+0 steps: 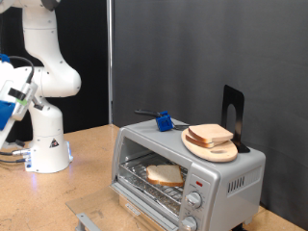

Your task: Make a piece of toast with the oven

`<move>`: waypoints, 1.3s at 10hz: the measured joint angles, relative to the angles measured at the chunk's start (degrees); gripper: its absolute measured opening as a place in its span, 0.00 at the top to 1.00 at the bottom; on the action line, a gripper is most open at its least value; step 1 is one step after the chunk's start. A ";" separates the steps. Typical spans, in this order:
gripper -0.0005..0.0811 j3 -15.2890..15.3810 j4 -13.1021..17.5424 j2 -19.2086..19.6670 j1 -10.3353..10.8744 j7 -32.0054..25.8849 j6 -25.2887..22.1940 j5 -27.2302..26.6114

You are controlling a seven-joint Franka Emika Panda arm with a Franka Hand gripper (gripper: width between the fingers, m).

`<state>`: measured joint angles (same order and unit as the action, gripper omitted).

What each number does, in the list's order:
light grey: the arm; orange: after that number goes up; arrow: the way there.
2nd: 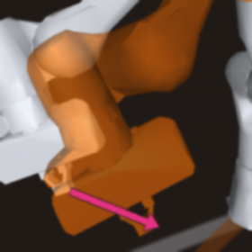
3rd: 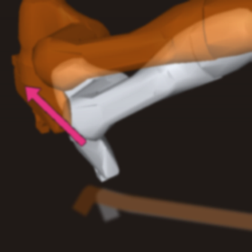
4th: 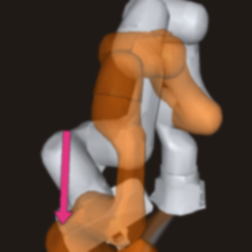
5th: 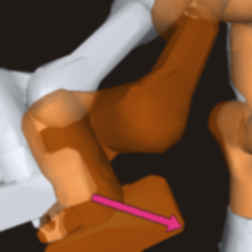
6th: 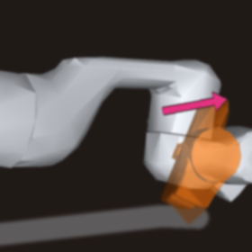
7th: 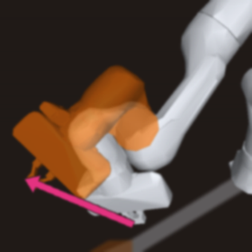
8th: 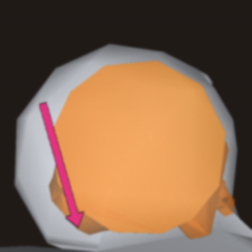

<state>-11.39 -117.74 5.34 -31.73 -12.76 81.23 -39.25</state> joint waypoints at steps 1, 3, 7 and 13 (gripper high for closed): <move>0.00 0.19 0.53 0.46 0.16 -0.78 -0.29 1.71; 0.00 0.05 -0.06 0.48 -0.03 -0.67 -0.24 -1.18; 0.00 1.18 -6.46 2.13 0.91 -3.62 10.65 -3.64; 0.00 3.63 -11.06 9.94 2.61 -9.69 28.64 -2.42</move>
<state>-7.76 -128.79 15.28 -29.12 -22.44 109.88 -41.66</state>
